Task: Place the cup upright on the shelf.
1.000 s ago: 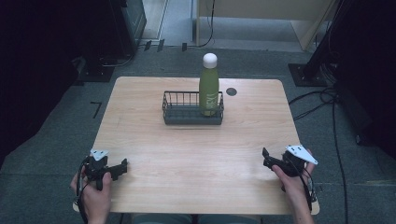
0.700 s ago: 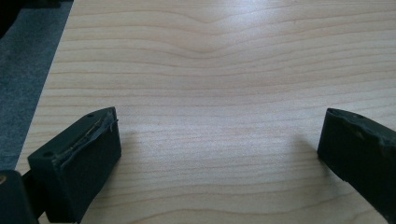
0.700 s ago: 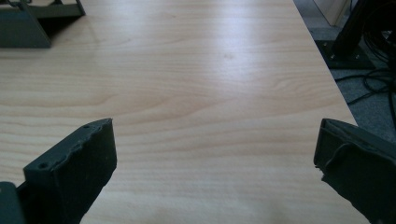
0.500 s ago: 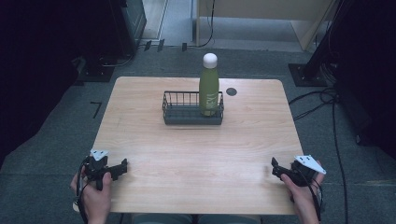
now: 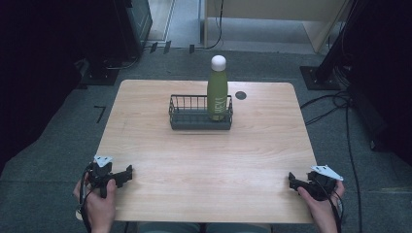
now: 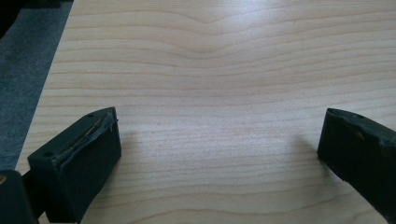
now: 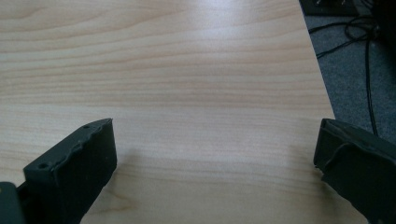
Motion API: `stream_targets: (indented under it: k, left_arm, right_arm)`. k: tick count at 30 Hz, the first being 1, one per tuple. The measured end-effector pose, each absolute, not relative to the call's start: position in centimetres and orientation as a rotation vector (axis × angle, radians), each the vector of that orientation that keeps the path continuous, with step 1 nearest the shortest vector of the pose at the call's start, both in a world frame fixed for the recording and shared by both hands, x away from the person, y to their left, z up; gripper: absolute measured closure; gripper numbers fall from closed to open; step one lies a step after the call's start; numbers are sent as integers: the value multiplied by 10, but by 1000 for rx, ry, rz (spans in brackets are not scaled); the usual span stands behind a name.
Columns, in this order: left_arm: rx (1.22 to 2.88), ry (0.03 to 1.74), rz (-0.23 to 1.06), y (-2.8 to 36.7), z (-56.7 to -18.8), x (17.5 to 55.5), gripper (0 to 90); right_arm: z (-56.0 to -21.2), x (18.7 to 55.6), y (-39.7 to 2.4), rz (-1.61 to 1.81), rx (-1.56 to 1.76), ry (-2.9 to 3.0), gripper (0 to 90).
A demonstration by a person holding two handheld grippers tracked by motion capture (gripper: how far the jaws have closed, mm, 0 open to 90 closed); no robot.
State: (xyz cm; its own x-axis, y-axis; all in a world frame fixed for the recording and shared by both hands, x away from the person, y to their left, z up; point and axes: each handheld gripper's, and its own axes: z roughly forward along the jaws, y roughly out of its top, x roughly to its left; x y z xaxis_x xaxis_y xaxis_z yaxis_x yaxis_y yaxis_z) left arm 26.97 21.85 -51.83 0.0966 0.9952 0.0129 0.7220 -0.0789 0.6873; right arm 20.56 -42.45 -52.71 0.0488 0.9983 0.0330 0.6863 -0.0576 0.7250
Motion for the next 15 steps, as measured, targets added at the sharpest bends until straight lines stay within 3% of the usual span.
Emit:
stream_targets:
  k: [15]
  left_arm:
    - [1858, 1678, 682, 219, -518, 270, 0]
  right_arm:
    - [-528, 202, -427, 749, 1797, 1719, 0]
